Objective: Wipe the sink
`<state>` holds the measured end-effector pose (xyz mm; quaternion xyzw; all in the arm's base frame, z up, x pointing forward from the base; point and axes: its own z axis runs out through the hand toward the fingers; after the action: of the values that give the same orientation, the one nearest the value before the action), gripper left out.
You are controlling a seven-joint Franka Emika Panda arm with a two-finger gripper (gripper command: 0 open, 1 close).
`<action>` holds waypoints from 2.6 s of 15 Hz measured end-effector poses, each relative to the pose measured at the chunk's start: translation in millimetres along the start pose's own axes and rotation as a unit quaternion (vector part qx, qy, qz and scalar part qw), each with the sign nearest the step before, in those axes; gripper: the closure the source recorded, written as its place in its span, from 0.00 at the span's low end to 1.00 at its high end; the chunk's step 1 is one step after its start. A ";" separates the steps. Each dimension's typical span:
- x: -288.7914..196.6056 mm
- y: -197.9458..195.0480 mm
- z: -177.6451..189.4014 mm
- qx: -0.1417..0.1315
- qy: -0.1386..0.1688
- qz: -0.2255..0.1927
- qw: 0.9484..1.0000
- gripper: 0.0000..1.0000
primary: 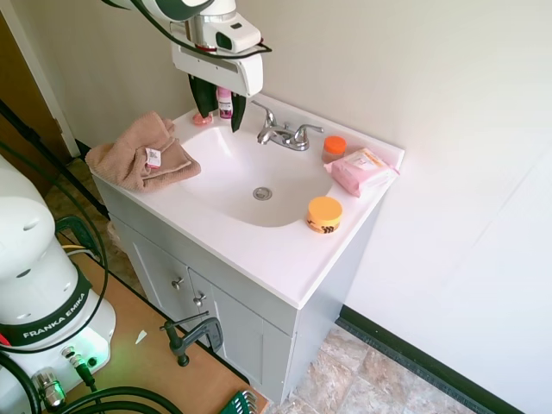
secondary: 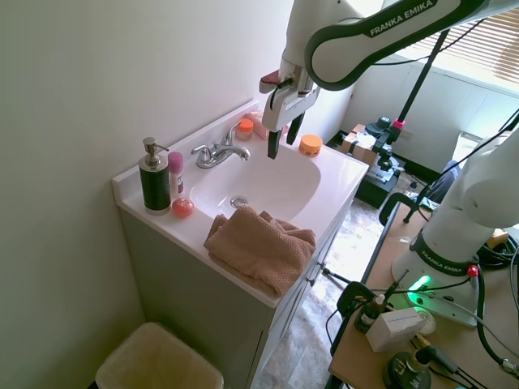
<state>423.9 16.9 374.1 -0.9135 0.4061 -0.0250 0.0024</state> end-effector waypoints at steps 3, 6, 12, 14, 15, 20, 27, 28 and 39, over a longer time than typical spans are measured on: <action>-1.3 -2.4 -1.4 0.004 -0.001 0.000 1.000 0.00; -51.1 -38.7 -13.8 0.019 0.006 -0.044 0.999 0.00; -165.5 -75.8 -13.2 0.017 0.008 -0.116 0.993 0.00; -181.7 -70.2 2.7 0.004 0.006 -0.125 0.992 0.00; -188.1 -67.8 11.9 0.001 0.006 -0.128 0.992 0.00; -211.1 -76.9 65.3 -0.007 0.002 -0.124 0.992 0.00; -207.4 -83.3 118.7 -0.044 0.000 -0.116 0.992 0.00; -207.3 -86.2 120.8 -0.045 0.000 -0.117 0.992 1.00; -209.2 -90.2 121.7 -0.046 -0.003 -0.119 0.992 1.00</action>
<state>356.7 230.6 245.7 -0.9545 0.2953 -0.0039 -0.0417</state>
